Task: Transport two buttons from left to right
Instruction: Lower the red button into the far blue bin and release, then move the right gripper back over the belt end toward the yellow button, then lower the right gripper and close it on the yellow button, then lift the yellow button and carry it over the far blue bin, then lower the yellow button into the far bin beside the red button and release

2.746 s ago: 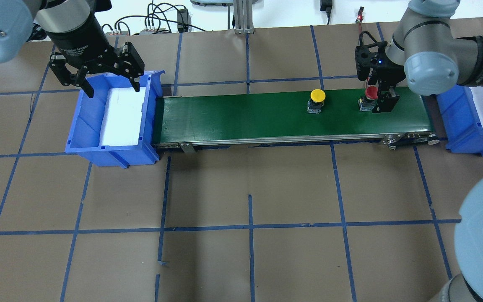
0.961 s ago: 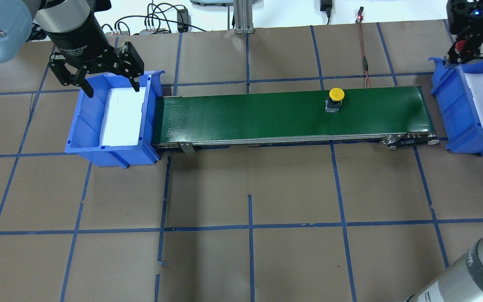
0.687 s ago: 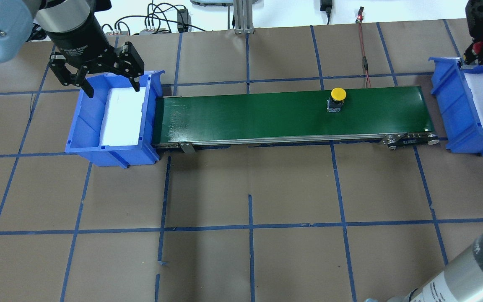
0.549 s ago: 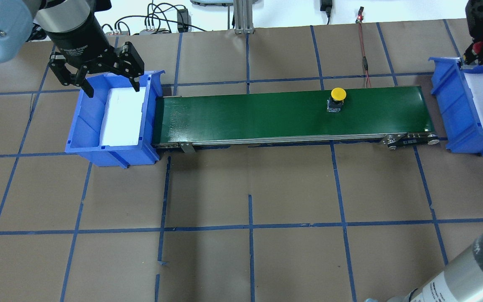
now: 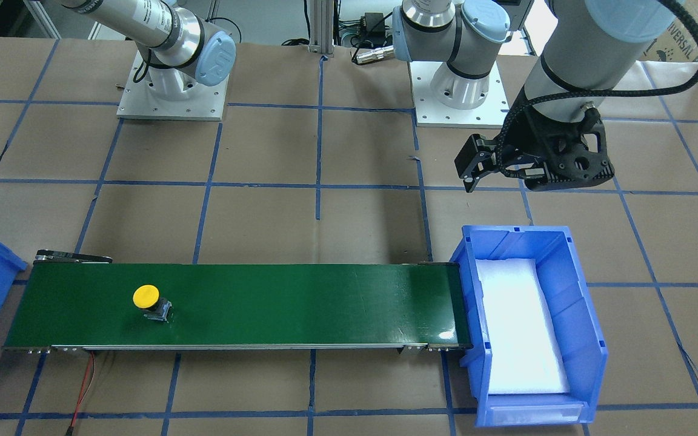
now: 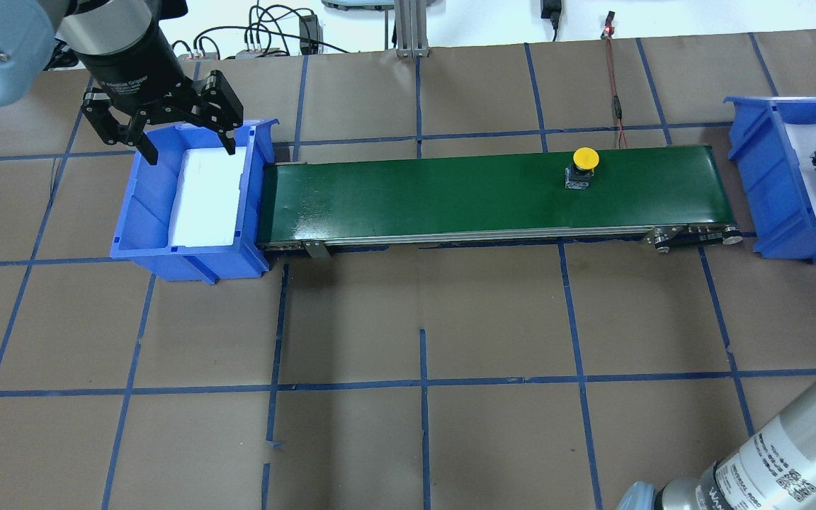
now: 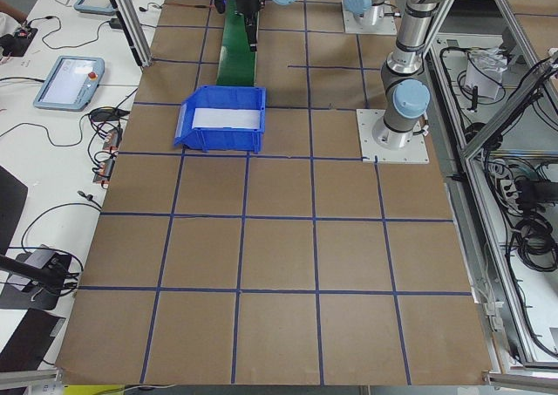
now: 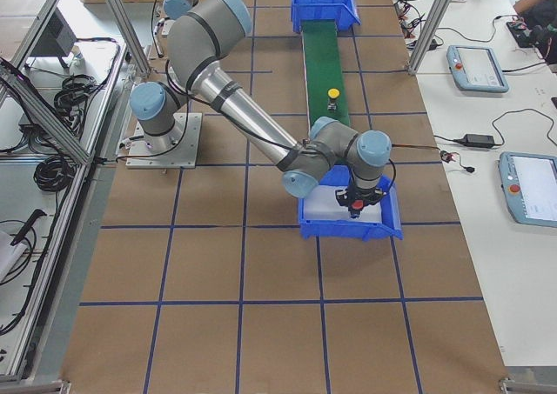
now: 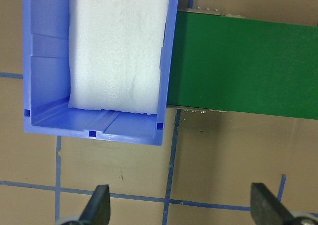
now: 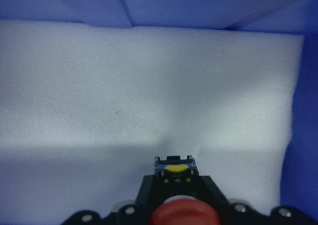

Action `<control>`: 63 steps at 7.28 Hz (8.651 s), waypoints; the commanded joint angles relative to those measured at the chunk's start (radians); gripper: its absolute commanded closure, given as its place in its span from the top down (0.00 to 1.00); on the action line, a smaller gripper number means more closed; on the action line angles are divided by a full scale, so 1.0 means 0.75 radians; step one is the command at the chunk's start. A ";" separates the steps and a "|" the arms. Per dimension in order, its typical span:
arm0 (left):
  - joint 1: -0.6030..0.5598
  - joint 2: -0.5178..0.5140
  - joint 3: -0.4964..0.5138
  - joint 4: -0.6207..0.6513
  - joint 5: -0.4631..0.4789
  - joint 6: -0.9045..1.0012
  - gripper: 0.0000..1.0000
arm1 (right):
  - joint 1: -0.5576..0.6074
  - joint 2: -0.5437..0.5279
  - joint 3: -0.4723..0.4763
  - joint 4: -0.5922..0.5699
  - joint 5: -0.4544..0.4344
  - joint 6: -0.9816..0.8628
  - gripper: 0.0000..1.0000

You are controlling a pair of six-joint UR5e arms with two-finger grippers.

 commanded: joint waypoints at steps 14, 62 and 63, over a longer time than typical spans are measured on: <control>0.001 0.002 0.000 -0.002 0.000 0.000 1.00 | 0.446 -0.189 0.218 0.025 0.011 0.382 1.00; 0.003 0.004 0.000 -0.006 0.002 0.002 1.00 | 0.080 -0.290 0.028 0.255 0.073 0.351 1.00; 0.003 0.004 0.000 -0.006 0.002 0.002 1.00 | 0.125 -0.372 0.030 0.350 0.085 0.523 1.00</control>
